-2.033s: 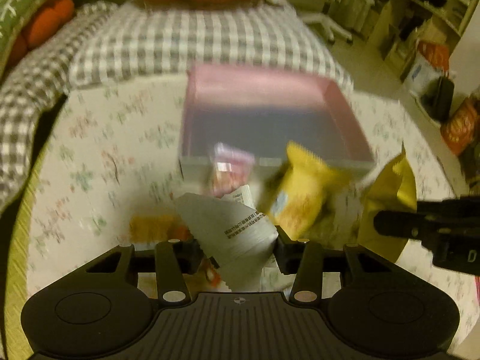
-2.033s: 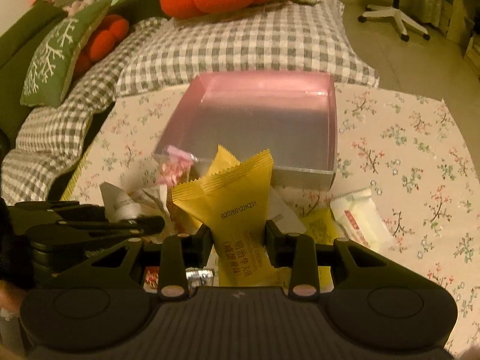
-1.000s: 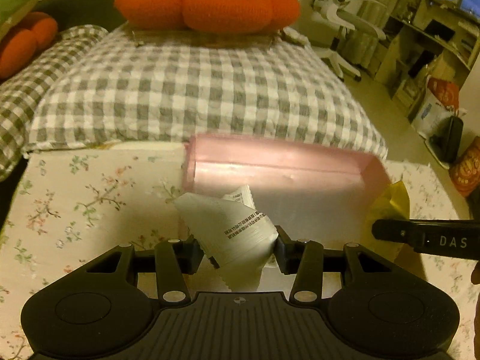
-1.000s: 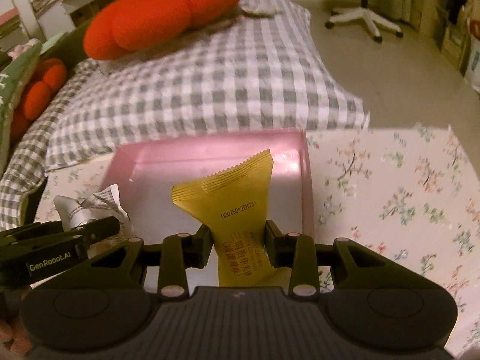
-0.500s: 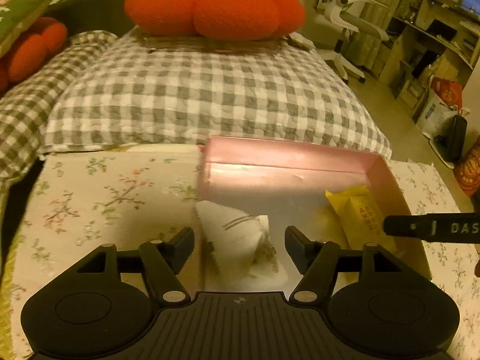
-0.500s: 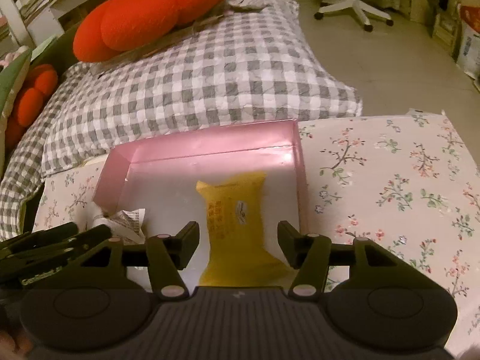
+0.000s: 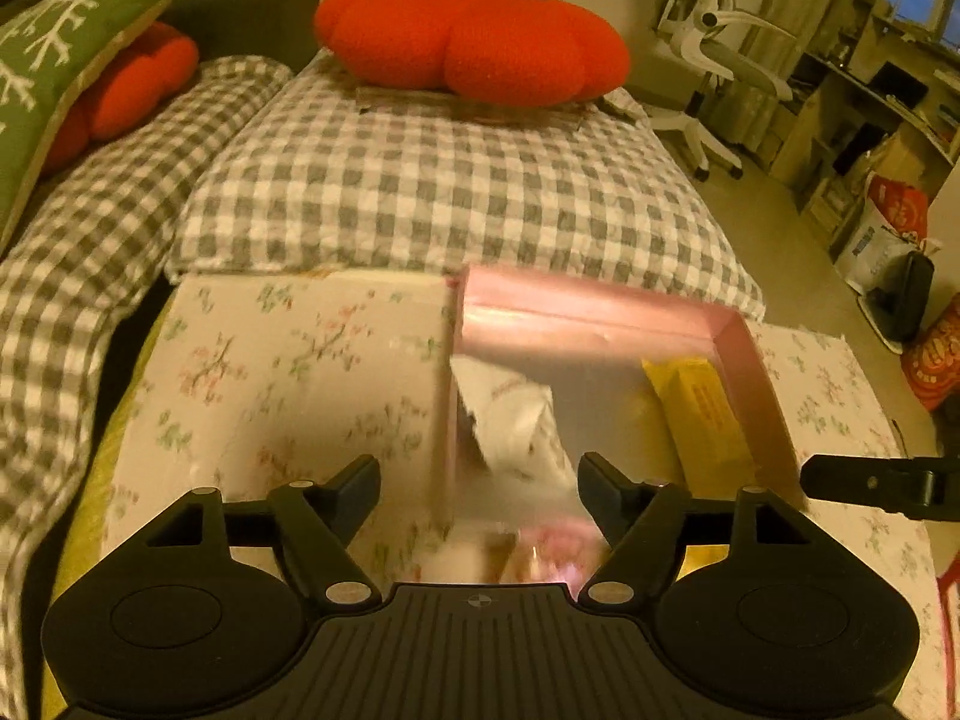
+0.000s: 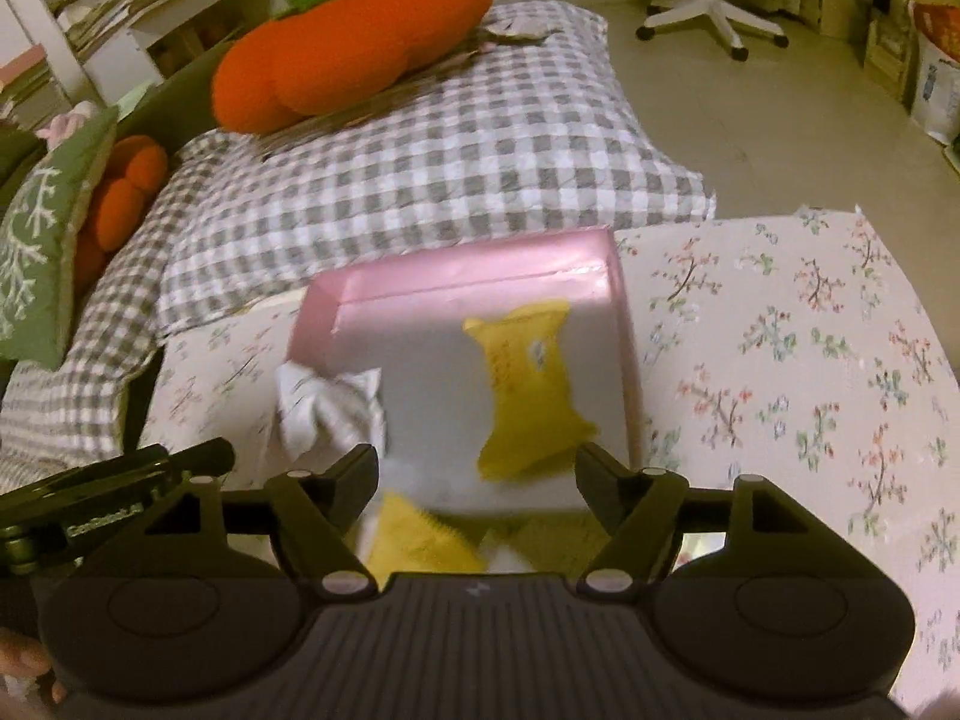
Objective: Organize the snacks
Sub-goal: 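Grasp a yellow waffle sandwich packet with the left tool while the right grasps a white triangular wrapper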
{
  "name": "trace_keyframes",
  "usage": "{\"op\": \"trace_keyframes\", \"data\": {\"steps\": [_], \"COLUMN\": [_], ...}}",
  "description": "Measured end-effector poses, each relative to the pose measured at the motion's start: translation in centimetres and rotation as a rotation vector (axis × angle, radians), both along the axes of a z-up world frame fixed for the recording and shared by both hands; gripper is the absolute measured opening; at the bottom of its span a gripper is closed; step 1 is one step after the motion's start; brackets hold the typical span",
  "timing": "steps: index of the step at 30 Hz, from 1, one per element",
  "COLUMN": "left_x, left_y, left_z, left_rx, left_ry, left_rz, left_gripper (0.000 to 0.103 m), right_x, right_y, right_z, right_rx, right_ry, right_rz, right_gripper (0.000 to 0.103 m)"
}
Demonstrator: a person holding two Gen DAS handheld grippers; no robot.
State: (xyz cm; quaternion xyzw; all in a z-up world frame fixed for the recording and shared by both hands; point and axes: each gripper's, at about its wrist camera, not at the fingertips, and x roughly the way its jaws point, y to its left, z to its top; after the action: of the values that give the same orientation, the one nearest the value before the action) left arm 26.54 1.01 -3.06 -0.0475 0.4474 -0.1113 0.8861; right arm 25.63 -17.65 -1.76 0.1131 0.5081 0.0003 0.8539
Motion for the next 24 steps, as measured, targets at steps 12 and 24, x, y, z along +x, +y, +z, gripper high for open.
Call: {"op": "trace_keyframes", "data": {"steps": [12, 24], "left_x": [-5.4, -7.7], "left_y": [-0.7, -3.2], "left_z": [-0.7, -2.2], "left_rx": [0.004, 0.046], "left_ry": [0.082, 0.087], "left_rz": [-0.061, -0.143], "left_gripper": [0.076, 0.077], "right_x": [-4.8, -6.7], "right_y": [1.6, -2.4], "right_z": [0.3, -1.2], "right_rx": [0.037, 0.041], "right_ry": [0.092, 0.133], "right_rz": [-0.003, -0.118], "right_gripper": [0.077, 0.082]}}
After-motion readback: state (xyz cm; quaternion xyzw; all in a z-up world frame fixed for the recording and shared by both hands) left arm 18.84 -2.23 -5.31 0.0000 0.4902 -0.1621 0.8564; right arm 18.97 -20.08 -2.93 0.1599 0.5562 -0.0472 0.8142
